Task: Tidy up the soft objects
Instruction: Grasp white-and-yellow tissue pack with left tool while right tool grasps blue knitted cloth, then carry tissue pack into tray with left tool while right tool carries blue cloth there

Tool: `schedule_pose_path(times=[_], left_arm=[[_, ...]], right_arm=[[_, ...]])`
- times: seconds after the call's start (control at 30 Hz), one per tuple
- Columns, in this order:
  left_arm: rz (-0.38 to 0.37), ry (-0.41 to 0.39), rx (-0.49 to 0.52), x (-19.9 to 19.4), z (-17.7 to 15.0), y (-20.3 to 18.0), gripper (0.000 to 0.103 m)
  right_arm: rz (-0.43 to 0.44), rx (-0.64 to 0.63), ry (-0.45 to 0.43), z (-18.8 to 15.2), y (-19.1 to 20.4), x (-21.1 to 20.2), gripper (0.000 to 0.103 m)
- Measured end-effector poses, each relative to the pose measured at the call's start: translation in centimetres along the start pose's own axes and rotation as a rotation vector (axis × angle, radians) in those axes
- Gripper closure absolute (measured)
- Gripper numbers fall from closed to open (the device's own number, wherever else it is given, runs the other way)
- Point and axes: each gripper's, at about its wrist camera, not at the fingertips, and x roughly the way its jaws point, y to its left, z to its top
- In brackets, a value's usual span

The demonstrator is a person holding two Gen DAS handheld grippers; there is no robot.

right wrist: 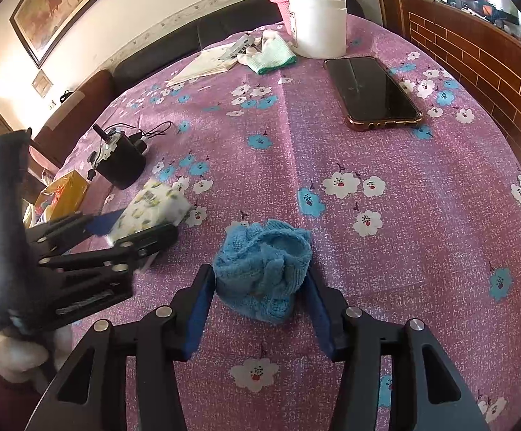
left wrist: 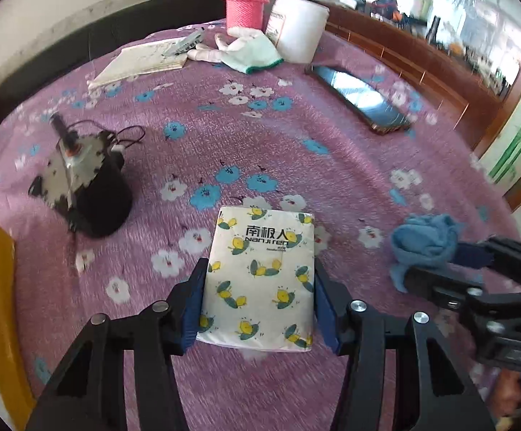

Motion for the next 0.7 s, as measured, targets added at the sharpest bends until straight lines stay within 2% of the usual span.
schedule_pose_path(times=[0.07,0.13,0.23,0.47,0.53,0.7], left_arm=[[0.031,-0.022,-0.008,-1.0,-0.6,0.2,0.051],[0.026,-0.046,-0.030,-2.6,-1.4,0.6,0.051],[0.019,-0.079,-0.063,-4.9,-2.8,1.2,0.051],[-0.110,-0.156,-0.191,-10.6,-6.7,3.2,0.050],[-0.126,-0.189,-0.229,-12.2,-7.7,4.1,0.050],[-0.077,-0.256,-0.297,-15.4,-10.0,6.3,0.050]], right_arm=[[-0.010,0.000,-0.001,0.0,0.1,0.0,0.050],[-0.014,0.000,0.001,0.0,0.2,0.0,0.055],[-0.001,0.006,0.009,0.0,0.4,-0.2,0.056],[0.021,-0.047,-0.015,-0.4,3.5,-1.6,0.056],[0.034,-0.072,-0.018,-0.5,4.8,-1.9,0.056],[0.063,-0.135,-0.019,-1.1,8.2,-2.2,0.056]])
